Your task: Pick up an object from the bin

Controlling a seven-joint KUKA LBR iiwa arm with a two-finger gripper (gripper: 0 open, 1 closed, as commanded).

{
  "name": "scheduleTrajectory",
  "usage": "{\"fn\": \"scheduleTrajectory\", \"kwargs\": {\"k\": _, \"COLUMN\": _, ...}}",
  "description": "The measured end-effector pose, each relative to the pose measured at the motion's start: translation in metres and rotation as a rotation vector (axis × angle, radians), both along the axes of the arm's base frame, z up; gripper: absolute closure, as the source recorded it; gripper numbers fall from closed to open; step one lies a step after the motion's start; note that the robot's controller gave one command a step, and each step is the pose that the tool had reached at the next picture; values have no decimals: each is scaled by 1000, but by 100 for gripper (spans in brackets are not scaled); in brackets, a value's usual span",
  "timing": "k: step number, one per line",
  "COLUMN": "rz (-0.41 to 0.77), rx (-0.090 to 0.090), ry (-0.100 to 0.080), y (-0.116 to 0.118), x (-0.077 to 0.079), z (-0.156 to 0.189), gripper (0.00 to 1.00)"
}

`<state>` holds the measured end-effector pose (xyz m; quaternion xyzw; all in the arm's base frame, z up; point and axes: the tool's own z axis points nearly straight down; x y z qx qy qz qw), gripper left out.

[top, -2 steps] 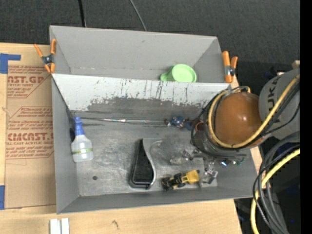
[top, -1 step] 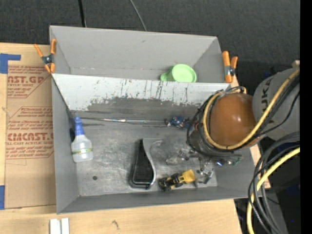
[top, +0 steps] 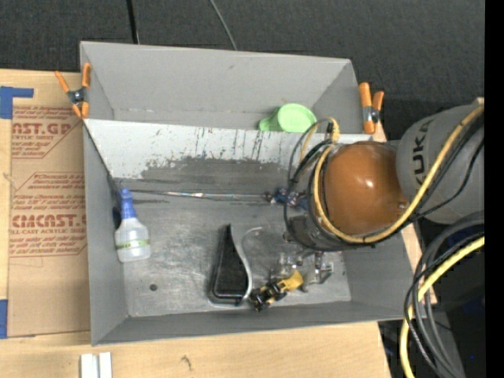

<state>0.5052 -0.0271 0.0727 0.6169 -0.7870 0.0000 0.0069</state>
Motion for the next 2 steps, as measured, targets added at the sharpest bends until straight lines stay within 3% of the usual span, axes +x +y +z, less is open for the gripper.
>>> {"fn": "scheduleTrajectory", "kwargs": {"k": 2, "rz": 1, "rx": 1, "ry": -1, "y": 0, "x": 0, "z": 1, "gripper": 100}}
